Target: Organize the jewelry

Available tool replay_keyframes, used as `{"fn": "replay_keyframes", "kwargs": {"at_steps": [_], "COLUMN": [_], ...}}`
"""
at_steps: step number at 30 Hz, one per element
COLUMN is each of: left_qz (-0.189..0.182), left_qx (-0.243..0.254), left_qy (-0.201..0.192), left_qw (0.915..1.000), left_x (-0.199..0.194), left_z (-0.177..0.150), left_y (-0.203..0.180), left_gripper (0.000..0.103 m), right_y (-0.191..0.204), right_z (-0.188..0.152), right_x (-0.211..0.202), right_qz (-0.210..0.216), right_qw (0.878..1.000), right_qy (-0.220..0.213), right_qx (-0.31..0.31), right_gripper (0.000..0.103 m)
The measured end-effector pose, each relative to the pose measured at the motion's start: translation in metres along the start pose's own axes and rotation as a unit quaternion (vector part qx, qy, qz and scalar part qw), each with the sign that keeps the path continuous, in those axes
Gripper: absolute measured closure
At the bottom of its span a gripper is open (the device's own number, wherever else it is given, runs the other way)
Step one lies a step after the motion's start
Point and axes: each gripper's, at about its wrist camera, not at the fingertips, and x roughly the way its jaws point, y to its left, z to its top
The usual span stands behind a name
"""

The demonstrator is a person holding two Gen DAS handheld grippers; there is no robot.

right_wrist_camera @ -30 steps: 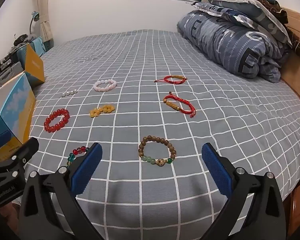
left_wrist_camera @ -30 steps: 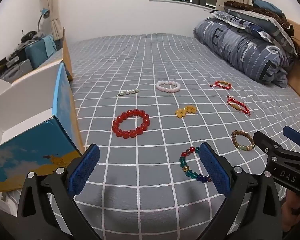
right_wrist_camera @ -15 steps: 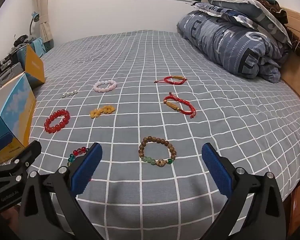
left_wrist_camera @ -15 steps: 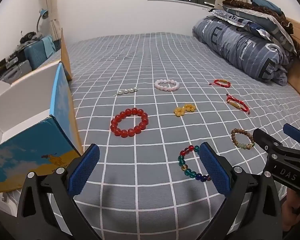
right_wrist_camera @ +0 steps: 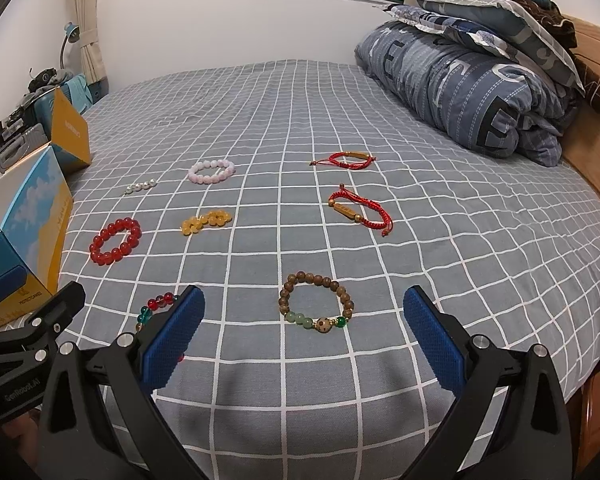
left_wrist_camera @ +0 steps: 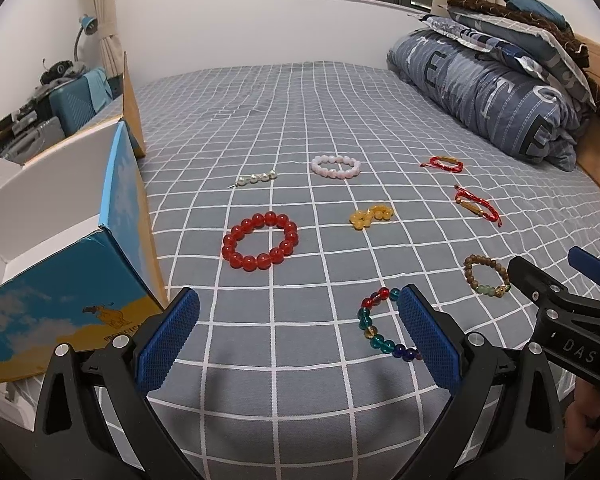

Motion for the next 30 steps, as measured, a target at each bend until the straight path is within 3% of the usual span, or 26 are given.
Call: {"fn": "replay_keyframes", "kwargs": {"at_steps": [30], "left_qz": [-0.002], "left_qx": [0.003], "left_qy": [0.002], "left_qw": [1.0], "left_x": [-0.0001], "left_z": [-0.0013], "left_y": [-0.002], "left_gripper": [0.006], "right_y": [0.0006], "right_z": [0.0004], "right_x": [-0.0009], "right_qz": [0.0], "right_qw": [1.0], "right_qy": [0.0], "right_qx": [0.0], "right_gripper": [0.007]}}
